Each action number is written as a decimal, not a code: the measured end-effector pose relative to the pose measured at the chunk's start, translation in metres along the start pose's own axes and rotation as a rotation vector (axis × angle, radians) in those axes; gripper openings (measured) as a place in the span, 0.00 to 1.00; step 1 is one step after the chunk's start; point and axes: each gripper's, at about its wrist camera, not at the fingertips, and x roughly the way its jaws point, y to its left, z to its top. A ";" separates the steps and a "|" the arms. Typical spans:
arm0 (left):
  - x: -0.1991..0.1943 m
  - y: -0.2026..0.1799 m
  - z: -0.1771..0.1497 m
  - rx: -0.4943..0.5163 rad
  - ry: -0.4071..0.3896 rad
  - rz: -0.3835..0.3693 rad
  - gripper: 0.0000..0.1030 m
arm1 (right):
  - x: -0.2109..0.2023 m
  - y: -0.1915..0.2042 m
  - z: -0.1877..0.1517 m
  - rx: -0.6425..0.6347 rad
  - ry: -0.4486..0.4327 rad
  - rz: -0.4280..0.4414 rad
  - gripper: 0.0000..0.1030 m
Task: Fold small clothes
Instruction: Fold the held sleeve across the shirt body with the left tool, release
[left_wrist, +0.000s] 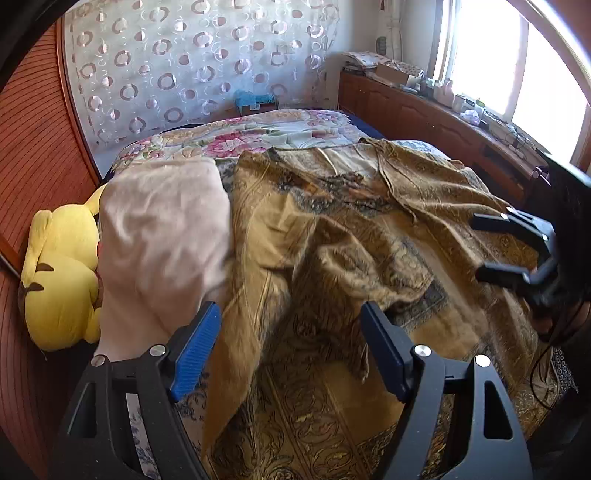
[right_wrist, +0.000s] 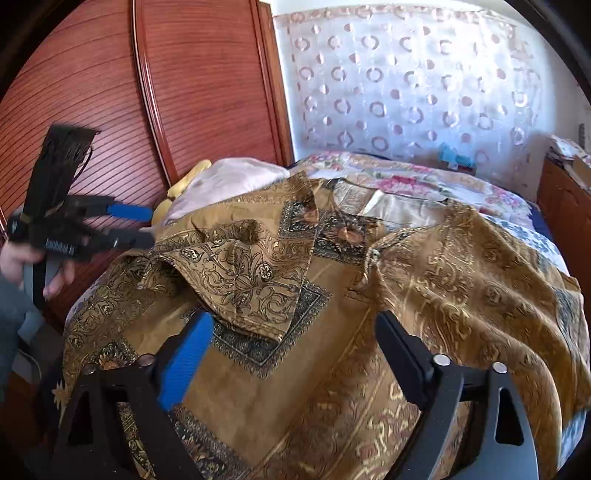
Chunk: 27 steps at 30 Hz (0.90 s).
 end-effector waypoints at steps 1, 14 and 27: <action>-0.001 0.000 -0.005 -0.004 -0.007 0.002 0.76 | 0.005 -0.001 0.003 0.001 0.017 0.007 0.75; 0.029 -0.010 -0.050 0.002 -0.005 0.085 0.76 | 0.060 0.002 0.013 -0.011 0.175 0.033 0.48; 0.034 -0.003 -0.056 -0.043 0.014 0.084 0.86 | 0.076 0.008 0.021 -0.081 0.198 0.044 0.02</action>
